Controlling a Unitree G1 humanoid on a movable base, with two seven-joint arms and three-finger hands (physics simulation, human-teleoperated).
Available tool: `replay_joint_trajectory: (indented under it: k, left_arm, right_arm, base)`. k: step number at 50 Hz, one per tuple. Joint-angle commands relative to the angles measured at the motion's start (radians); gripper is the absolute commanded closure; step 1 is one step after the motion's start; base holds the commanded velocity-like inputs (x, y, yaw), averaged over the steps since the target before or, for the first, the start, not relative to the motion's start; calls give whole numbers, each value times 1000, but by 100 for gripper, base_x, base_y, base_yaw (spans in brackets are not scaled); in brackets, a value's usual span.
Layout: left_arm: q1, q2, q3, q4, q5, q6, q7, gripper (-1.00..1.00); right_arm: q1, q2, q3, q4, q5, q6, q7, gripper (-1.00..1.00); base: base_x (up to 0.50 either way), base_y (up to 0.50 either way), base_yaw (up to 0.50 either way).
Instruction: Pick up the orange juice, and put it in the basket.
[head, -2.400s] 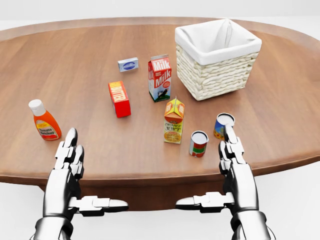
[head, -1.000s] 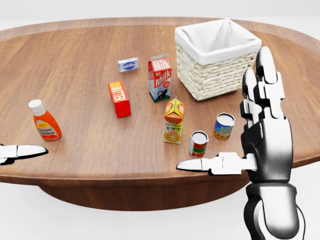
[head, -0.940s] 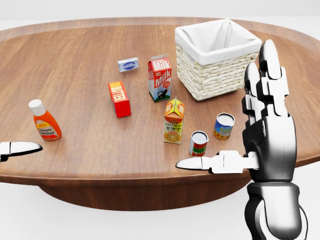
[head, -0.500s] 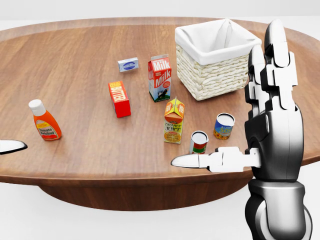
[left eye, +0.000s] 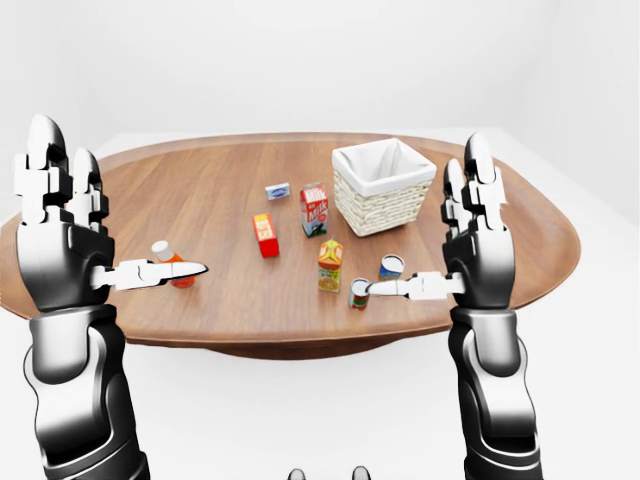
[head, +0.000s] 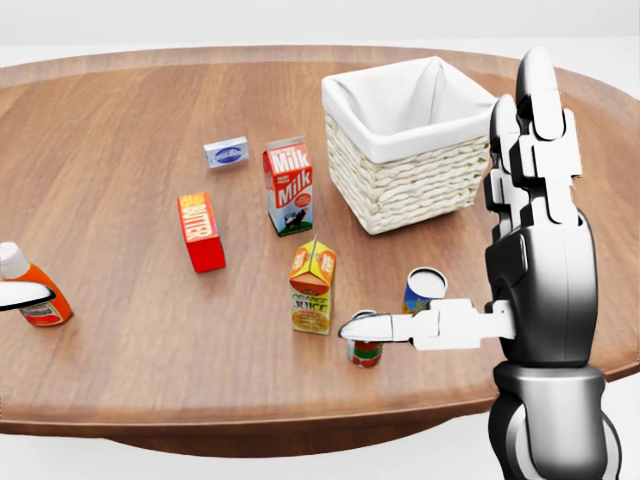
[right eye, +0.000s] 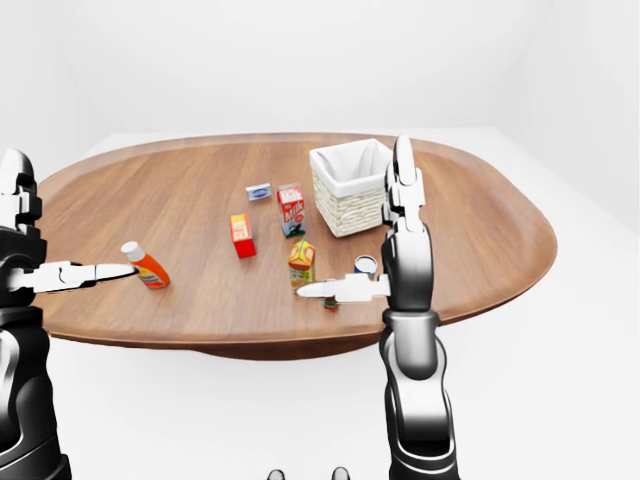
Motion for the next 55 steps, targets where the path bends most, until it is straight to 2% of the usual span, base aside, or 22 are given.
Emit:
replay_joint_trajectory:
  k: [1, 55]
  left_arm:
    - [-1, 0, -1, 4, 2, 0, -1, -100]
    - [-1, 0, -7, 25, 5, 0, -1, -100]
  right_arm:
    - [11, -1, 10, 9, -33, 0, 22, -100]
    - [23, 4, 19, 4, -64, 0, 42, -100]
  base:
    - [49, -20, 0]
    - [50, -7, 0]
